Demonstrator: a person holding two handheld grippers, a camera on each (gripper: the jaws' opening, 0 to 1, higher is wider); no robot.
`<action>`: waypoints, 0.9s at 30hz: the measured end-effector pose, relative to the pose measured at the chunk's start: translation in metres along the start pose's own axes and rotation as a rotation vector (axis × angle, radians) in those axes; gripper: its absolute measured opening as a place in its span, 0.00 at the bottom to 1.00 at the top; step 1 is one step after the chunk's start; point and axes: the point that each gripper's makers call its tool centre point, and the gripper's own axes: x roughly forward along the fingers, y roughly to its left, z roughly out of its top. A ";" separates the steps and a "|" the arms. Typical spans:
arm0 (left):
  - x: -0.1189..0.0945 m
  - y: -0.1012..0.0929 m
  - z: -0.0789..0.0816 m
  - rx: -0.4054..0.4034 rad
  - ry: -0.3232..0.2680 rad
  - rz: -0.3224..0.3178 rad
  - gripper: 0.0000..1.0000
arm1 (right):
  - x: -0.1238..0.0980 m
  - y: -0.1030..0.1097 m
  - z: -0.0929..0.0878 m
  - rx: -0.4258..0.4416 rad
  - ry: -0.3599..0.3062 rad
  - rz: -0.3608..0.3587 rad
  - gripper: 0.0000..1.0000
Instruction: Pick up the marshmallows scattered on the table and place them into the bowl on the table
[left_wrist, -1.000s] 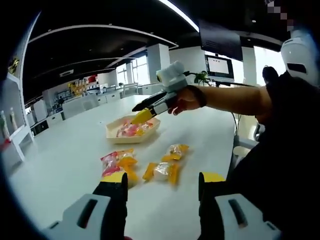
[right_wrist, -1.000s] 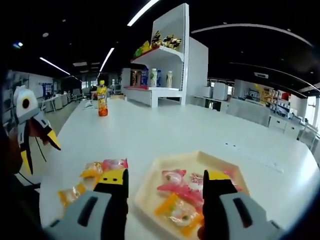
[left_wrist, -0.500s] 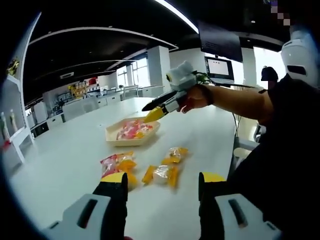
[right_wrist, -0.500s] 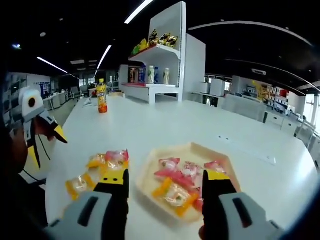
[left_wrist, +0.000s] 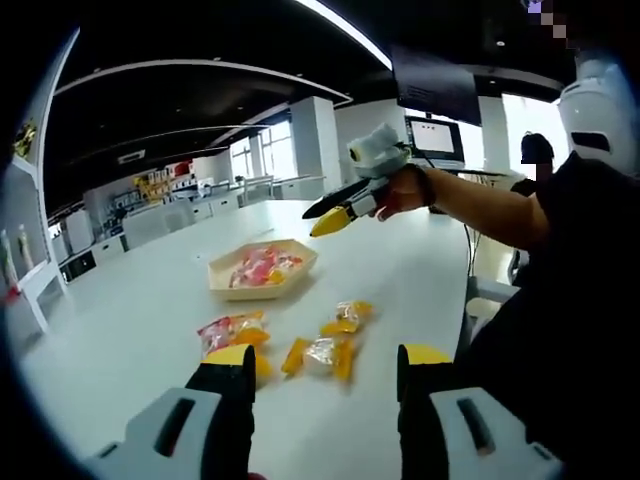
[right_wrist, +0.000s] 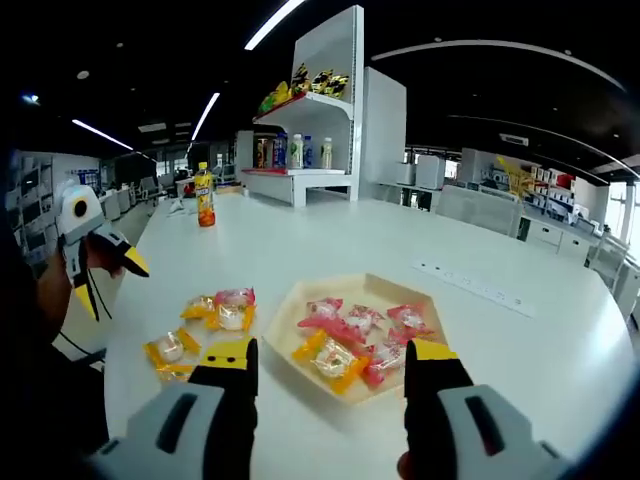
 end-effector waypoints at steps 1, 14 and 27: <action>0.000 0.000 0.000 -0.001 0.002 0.001 0.56 | -0.003 0.001 -0.001 0.000 0.001 -0.001 0.58; 0.005 -0.002 0.002 0.001 -0.002 -0.010 0.56 | -0.033 0.006 -0.017 0.007 0.001 0.013 0.58; 0.007 -0.005 0.019 0.047 -0.081 -0.027 0.56 | -0.071 -0.005 -0.037 0.062 -0.030 0.011 0.55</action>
